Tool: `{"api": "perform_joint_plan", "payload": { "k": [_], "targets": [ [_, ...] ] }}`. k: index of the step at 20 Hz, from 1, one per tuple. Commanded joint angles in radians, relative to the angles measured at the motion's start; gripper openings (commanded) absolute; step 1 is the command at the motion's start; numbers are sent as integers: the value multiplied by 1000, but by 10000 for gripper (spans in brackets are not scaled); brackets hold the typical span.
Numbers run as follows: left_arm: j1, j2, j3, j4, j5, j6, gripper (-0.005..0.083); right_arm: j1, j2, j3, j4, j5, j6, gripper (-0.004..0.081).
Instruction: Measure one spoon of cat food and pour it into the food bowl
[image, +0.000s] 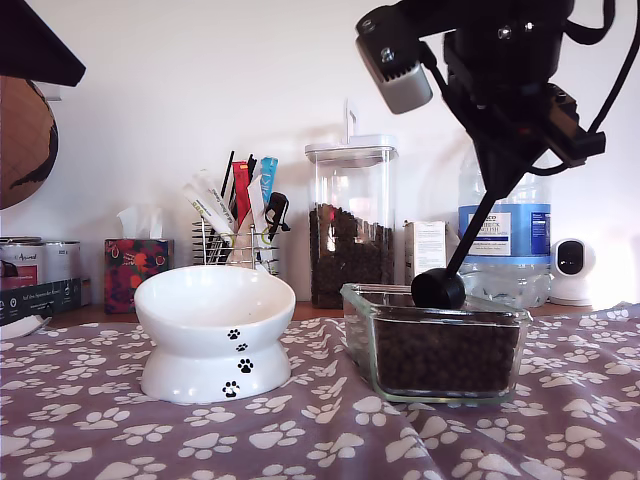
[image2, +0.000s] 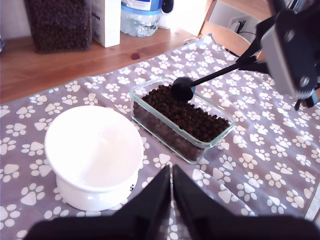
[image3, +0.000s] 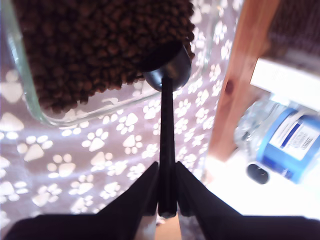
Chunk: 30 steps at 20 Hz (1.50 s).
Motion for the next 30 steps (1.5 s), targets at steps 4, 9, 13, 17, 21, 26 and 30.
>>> {"api": "perform_joint_plan", "payload": {
  "k": [4,9,13,17,21,26,30],
  "targets": [
    [-3,-26,-24,-10,4,-4,-19,47,79,7,-7,64,-171,-13],
    [-3,-36,-24,-14,21,-4,-19,95,101,7,-29,68,-190,-13],
    [-3,-36,-24,-15,21,-4,-19,115,101,7,-77,68,-138,-13],
    [-3,-36,-24,-15,27,-4,-19,120,101,7,-79,47,-11,-13],
    [-3,-36,-24,-16,27,-4,-19,119,101,7,-72,-13,206,-13],
    [-3,-36,-24,-22,27,-4,-19,93,101,7,-68,-72,471,-13],
    [-3,-36,-24,-33,28,-4,-19,51,101,7,-70,-145,709,-13]
  ]
}}
